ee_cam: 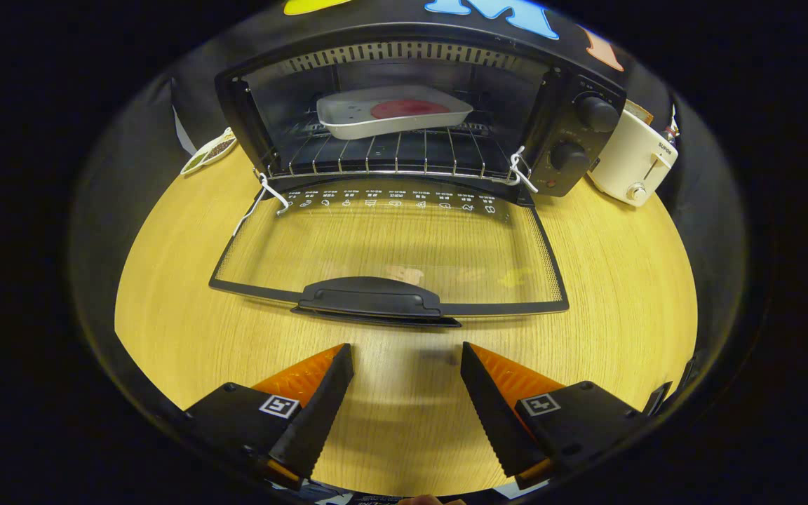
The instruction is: Open the toaster oven, put the food inside, and close the toaster oven door.
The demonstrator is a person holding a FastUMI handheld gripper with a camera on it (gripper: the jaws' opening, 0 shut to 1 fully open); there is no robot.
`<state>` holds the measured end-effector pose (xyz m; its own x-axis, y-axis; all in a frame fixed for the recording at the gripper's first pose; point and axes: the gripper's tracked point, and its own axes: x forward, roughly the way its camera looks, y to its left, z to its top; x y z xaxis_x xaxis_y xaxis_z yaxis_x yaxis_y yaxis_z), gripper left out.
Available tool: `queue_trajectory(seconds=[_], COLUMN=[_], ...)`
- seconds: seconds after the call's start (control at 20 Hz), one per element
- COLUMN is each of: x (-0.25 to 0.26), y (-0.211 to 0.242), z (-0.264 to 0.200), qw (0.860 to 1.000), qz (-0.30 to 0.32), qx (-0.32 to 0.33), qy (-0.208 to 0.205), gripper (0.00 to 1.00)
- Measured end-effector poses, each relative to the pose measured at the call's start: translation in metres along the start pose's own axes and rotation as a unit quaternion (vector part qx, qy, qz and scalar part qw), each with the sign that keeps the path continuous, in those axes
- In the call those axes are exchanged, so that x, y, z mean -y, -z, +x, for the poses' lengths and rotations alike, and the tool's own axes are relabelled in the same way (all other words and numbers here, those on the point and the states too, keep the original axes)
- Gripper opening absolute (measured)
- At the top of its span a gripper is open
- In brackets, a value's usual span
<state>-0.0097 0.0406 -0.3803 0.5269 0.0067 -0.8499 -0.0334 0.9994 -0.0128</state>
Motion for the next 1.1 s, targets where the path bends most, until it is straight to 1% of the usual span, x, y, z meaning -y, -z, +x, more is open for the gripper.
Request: queue_trajectory(seconds=[0.1,0.25,0.45,0.55,0.7,0.9,1.1], x=[-0.003,-0.003,-0.003,-0.003,-0.002,-0.002,-0.008], y=[-0.012,-0.013,-0.015,-0.017,-0.024,-0.051,-0.086], z=[0.003,0.006,0.002,-0.004,-0.024,-0.063,-0.105], qw=[1.000,1.000,1.000,1.000,1.000,0.995,0.987], qz=[0.011,0.016,0.026,0.017,-0.003,-0.024,-0.001], qx=[0.011,-0.003,-0.011,-0.004,0.021,0.095,0.156], qy=[0.000,0.013,0.006,0.003,0.002,-0.006,-0.026], gripper=[0.99,0.99,0.99,0.99,0.99,0.99,0.99])
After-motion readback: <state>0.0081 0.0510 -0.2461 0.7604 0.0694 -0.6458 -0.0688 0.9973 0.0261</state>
